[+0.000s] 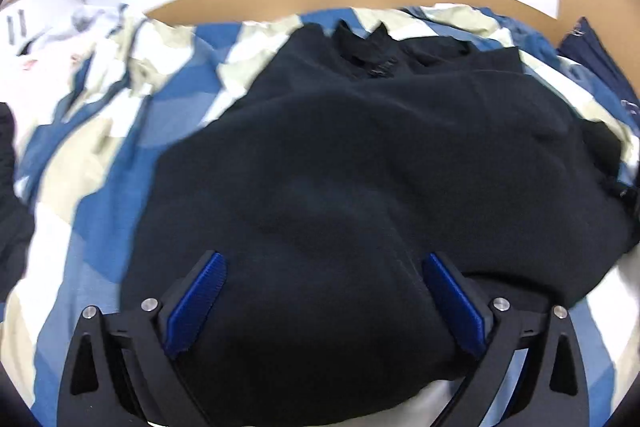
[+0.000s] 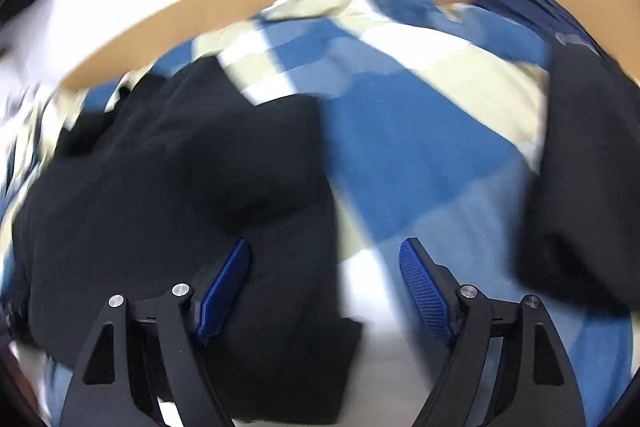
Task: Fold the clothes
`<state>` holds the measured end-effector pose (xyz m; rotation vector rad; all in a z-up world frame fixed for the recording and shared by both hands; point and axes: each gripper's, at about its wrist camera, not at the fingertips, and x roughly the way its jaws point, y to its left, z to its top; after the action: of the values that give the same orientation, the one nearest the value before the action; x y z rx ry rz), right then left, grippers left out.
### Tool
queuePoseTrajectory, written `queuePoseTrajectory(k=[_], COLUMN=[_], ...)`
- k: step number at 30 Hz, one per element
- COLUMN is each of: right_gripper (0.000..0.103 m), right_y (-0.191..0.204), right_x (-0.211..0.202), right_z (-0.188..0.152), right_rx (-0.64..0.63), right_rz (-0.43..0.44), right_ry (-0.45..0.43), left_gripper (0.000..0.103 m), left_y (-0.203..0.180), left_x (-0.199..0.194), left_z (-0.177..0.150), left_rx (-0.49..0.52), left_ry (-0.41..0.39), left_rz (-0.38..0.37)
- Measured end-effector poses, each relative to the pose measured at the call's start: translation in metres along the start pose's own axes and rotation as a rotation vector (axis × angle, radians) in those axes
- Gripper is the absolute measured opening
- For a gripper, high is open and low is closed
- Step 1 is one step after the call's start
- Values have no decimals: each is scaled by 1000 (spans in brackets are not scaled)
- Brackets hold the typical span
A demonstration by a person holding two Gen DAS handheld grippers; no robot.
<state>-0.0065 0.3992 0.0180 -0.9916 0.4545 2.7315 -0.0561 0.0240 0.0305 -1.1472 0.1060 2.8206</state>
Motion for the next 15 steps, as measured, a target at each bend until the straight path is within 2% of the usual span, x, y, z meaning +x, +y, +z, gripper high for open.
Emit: queuePoseTrajectory(k=[1, 3, 5, 7, 8, 11, 13, 15], right_gripper=[80, 80, 89, 90, 90, 89, 89, 90], right_y=[2, 28, 61, 91, 90, 72, 42, 8], right_x=[-9, -28, -32, -20, -13, 9, 13, 11], right_z=[0, -3, -9, -24, -23, -16, -9, -7], right_rx=[-9, -121, -257, -395, -383, -276, -145, 3], right_rz=[65, 257, 366, 330, 303, 216, 72, 41], right_ry=[-44, -109, -94, -31, -4, 71, 67, 62], left_gripper=[101, 101, 101, 101, 101, 102, 103, 103], left_y=[3, 7, 3, 0, -1, 2, 6, 11], left_x=[2, 3, 1, 0, -1, -2, -1, -2], left_z=[0, 0, 0, -1, -1, -1, -2, -2], left_rx=[-19, -39, -34, -21, -20, -37, -57, -82], left_ry=[6, 10, 5, 2, 1, 4, 9, 9], left_rz=[-10, -29, -26, -19, -19, -43, -60, -66])
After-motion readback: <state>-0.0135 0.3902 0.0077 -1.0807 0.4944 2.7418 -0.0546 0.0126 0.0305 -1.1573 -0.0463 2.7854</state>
